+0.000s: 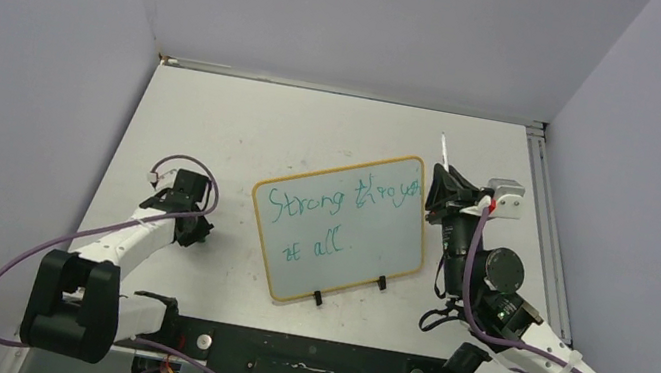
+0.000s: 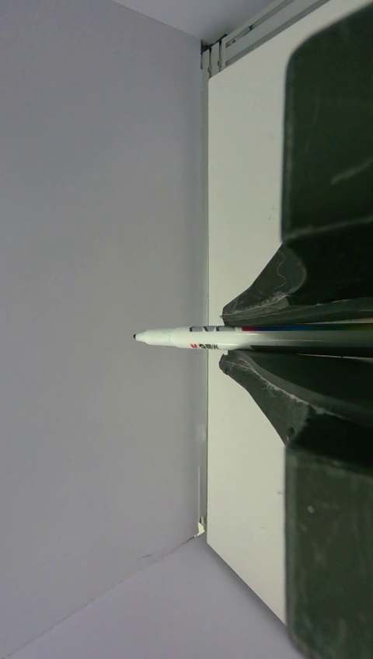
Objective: Write a sentence on the whiteboard
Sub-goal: Close the whiteboard marker at the center of the board.
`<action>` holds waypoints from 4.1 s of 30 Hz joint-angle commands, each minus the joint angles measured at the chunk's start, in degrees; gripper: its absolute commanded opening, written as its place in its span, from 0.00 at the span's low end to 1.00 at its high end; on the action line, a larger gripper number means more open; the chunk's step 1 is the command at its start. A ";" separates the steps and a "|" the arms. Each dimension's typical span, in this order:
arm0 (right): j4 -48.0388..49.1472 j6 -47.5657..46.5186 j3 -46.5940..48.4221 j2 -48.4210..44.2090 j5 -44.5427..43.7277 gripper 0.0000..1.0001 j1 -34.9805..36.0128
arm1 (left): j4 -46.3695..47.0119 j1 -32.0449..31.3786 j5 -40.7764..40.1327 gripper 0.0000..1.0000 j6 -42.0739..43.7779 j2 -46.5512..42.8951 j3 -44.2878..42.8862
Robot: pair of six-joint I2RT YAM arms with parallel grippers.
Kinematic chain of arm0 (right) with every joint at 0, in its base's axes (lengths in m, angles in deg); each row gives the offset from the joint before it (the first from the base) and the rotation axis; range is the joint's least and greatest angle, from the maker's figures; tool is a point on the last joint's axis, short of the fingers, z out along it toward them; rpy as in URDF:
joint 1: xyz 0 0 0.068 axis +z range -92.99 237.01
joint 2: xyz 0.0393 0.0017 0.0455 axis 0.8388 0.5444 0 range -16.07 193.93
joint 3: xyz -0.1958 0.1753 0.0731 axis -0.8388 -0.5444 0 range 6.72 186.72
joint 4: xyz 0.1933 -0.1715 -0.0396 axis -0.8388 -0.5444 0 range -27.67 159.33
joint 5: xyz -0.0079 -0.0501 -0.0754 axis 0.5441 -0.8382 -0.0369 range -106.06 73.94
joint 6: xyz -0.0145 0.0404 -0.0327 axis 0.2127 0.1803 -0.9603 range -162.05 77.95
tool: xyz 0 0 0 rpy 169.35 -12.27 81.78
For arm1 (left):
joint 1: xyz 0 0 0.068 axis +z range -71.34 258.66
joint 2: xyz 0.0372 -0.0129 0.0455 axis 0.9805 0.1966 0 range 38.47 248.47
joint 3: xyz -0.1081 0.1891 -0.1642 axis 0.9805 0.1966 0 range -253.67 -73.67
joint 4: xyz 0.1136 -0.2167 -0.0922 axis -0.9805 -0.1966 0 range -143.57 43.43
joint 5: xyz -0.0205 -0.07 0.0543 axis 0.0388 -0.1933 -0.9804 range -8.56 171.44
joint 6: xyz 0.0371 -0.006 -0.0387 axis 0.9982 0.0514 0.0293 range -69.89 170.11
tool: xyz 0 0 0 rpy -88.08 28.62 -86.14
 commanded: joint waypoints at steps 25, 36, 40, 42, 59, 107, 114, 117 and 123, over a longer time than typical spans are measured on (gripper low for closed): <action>-19.83 2.04 4.23 -5.92 28.30 0.05 -0.21 | 3.71 -2.26 25.74 0.00 37.40 -25.39 -32.97; -45.97 11.17 21.29 3.12 51.48 0.05 -0.20 | 9.32 -12.35 69.55 0.00 34.38 -27.94 -21.91; -50.10 13.87 24.83 8.10 61.42 0.05 -0.28 | 8.41 -15.18 74.36 0.00 33.46 -29.82 -17.66; -52.19 14.46 26.01 10.53 65.32 0.05 -0.38 | 7.69 -16.75 74.28 0.00 33.63 -30.58 -15.77; -61.82 13.73 27.79 18.73 88.90 0.05 -8.20 | 9.87 -30.46 69.47 0.00 35.17 -29.70 -8.17; -62.76 8.88 22.59 25.98 98.67 0.05 -8.45 | 5.72 -36.87 70.15 0.00 39.15 -23.19 -12.58; -62.59 8.43 21.92 26.44 100.30 0.05 -8.41 | 5.92 -36.99 70.31 0.00 39.48 -22.34 -13.19; -62.67 7.90 21.70 26.66 100.69 0.05 -8.36 | 5.89 -37.39 70.39 0.00 39.62 -21.77 -13.37; -62.41 6.76 21.07 27.87 101.45 0.05 -8.22 | 5.84 -38.17 70.72 0.00 39.81 -21.06 -14.30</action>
